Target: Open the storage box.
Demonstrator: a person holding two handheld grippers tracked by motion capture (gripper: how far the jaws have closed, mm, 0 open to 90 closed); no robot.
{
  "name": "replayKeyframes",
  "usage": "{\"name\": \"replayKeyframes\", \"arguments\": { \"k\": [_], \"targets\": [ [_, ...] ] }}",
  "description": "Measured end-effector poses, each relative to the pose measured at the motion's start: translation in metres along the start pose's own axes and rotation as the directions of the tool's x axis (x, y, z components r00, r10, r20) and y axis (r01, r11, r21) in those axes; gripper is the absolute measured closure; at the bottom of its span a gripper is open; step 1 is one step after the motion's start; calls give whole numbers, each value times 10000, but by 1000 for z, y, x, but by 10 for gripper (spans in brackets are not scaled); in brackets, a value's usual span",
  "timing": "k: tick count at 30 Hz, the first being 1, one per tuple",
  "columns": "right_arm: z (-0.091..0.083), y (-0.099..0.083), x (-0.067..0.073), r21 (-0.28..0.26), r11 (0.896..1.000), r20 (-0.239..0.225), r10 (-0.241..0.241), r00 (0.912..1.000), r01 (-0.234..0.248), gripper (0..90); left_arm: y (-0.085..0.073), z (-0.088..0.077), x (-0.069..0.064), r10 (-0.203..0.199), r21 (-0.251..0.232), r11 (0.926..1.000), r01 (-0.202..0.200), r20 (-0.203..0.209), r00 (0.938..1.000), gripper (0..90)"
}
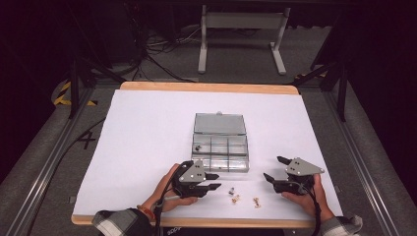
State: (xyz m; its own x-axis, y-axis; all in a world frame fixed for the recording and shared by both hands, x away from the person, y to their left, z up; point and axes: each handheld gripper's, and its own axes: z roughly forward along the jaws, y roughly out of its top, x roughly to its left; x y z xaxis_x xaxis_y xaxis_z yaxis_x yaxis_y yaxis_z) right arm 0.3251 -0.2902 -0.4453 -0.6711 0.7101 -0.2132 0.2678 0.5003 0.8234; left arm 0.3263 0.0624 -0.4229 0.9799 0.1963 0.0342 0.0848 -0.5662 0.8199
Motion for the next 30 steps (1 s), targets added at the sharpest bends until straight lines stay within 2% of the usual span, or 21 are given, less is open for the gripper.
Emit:
{"name": "replayKeyframes", "arguments": {
  "k": [4, 8, 10, 15, 17, 20, 22, 24, 25, 30],
  "targets": [
    [1, 0, 1, 29, 9999, -14, -121, 9999, 121, 234, 0, 16, -5, -52, 289, 9996, 39, 453, 9990, 695],
    [1, 0, 1, 71, 9999, 9, -123, 9999, 123, 235, 3, 30, -8, 57, 466, 9989, -86, 617, 9981, 680],
    [1, 0, 1, 84, 9999, 14, -118, 9999, 118, 235, 5, 35, -9, -17, 524, 9986, -17, 654, 9979, 667],
    [1, 0, 1, 89, 9999, 27, -131, 9999, 131, 234, 9, 45, -8, 29, 566, 9984, -65, 643, 9979, 658],
    [1, 0, 1, 95, 9999, 10, -120, 9999, 120, 234, 9, 48, -7, -128, 646, 9979, 90, 597, 9981, 645],
    [1, 0, 1, 91, 9999, 2, -143, 9999, 143, 235, 10, 53, -5, -121, 759, 9971, 86, 457, 9989, 630],
    [1, 0, 1, 101, 9998, 17, -168, 9999, 168, 234, 10, 55, -4, -243, 736, 9971, 201, 571, 9981, 618],
    [1, 0, 1, 112, 9998, -17, -153, 9999, 153, 235, 11, 56, -4, -198, 731, 9972, 146, 705, 9973, 591],
    [1, 0, 1, 111, 9998, -14, -158, 9999, 158, 235, 12, 57, -4, -341, 721, 9970, 294, 652, 9973, 582],
    [1, 0, 1, 107, 9998, -8, -155, 9999, 155, 236, 13, 62, -5, -345, 858, 9959, 300, 513, 9981, 602]
  ]
}}
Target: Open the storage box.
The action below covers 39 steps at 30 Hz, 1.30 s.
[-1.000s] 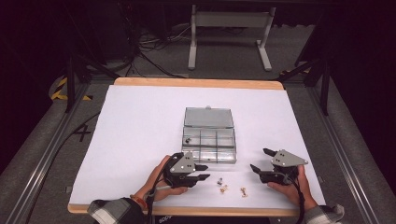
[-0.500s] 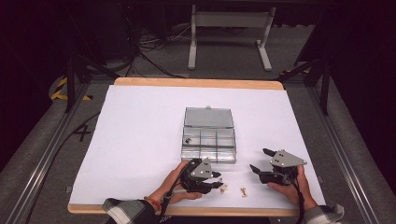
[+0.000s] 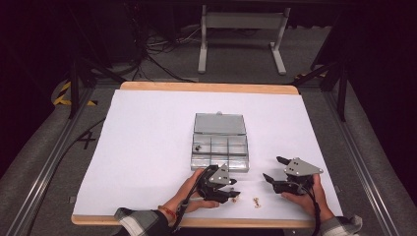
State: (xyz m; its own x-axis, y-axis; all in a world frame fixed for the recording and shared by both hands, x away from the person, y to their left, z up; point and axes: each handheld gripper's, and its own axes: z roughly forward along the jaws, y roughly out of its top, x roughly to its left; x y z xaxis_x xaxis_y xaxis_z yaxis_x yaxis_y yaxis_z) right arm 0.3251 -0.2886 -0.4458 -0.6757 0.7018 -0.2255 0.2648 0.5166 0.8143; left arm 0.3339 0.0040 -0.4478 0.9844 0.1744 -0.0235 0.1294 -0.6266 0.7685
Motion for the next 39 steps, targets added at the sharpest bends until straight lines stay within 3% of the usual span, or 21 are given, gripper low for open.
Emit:
{"name": "replayKeyframes", "arguments": {
  "k": [7, 15, 17, 22, 24, 30, 39],
  "targets": [
    [0, 0, 0, -20, 10000, -15, 13, 10000, -13, 236, -2, 6, -1, 103, 404, 9991, -99, -99, 9999, 667],
    [0, 0, 1, 14, 10000, -24, -57, 10000, 57, 235, -3, 4, -1, 43, 474, 9989, -35, -164, 9999, 697],
    [0, 0, 1, 34, 10000, -26, -53, 10000, 53, 236, -3, 5, -1, 297, 404, 9988, -287, -233, 9993, 698],
    [-1, 0, 0, -42, 10000, -33, -37, 10000, 37, 236, -4, 3, -1, 385, 287, 9989, -376, -321, 9987, 700],
    [-1, 0, 0, -38, 10000, -41, -39, 10000, 39, 236, -5, 1, -1, 161, 205, 9997, -156, -265, 9995, 700],
    [-1, 0, 0, -68, 10000, -88, -29, 10000, 29, 236, -6, -3, 0, 180, 54, 9998, -178, -284, 9994, 700],
    [-4, -1, -3, -389, 9986, -52, 356, 9994, -358, 220, -5, -23, 5, 243, -323, 9991, -259, -485, 9985, 701]
  ]
}}
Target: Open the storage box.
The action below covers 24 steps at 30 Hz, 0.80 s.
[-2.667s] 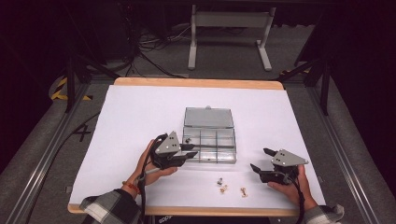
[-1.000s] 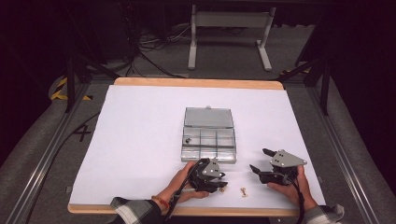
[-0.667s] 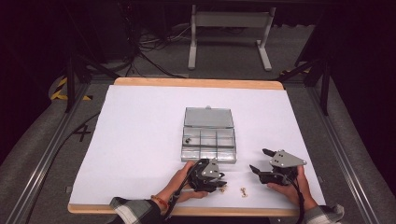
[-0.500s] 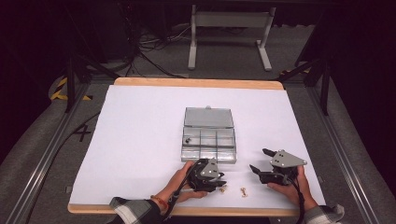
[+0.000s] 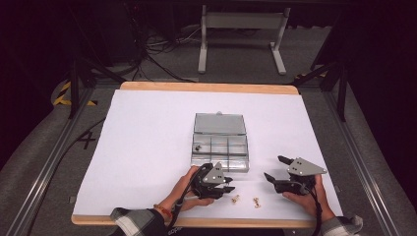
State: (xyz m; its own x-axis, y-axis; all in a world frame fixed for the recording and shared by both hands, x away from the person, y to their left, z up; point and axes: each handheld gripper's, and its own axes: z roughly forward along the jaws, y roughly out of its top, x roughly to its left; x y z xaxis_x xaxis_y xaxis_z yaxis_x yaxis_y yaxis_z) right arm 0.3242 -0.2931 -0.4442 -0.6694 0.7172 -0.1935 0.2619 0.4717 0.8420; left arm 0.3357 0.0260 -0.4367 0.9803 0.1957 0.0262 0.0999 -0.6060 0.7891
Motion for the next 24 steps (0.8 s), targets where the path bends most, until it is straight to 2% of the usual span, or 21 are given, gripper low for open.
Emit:
{"name": "replayKeyframes", "arguments": {
  "k": [6, 12, 15, 24],
  "targets": [
    [1, 1, -3, -98, 9999, 44, 37, 10000, -37, 217, -3, -13, 7, -280, -235, 9993, 275, -218, 9994, 700],
    [2, 1, -4, -165, 9998, 55, 108, 9999, -107, 213, -3, -26, 11, -310, -401, 9988, 289, -511, 9982, 701],
    [2, 1, -6, -293, 9993, 54, 235, 9997, -233, 206, -3, -30, 13, -470, -563, 9975, 439, -559, 9973, 701],
    [3, 1, -11, -466, 9972, -117, 577, 9983, -581, 117, -8, -56, 30, -794, -945, 9932, 681, -1224, 9893, 701]
  ]
}}
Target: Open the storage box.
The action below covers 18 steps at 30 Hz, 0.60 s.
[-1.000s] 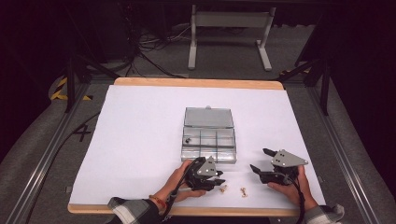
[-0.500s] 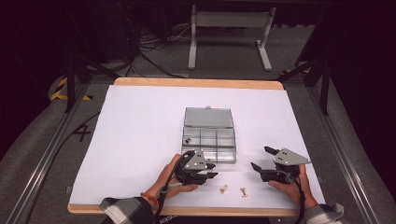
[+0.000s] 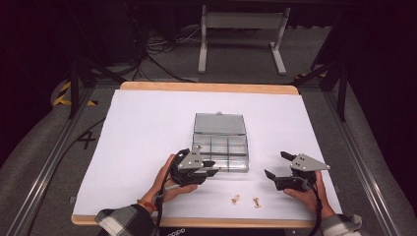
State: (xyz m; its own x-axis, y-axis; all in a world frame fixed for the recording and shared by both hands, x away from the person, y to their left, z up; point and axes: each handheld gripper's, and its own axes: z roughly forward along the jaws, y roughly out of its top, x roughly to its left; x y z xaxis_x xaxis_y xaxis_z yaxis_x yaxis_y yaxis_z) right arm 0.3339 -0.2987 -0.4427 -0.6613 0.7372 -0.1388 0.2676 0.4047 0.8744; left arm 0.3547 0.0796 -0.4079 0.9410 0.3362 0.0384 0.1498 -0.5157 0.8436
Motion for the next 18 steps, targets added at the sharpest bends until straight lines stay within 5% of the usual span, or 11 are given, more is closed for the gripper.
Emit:
{"name": "replayKeyframes", "arguments": {
  "k": [18],
  "targets": [
    [1, 0, 6, 153, 9992, 524, -382, 9979, 375, 99, -6, -16, 25, -447, -371, 9984, 423, -655, 9969, 701]
  ]
}}
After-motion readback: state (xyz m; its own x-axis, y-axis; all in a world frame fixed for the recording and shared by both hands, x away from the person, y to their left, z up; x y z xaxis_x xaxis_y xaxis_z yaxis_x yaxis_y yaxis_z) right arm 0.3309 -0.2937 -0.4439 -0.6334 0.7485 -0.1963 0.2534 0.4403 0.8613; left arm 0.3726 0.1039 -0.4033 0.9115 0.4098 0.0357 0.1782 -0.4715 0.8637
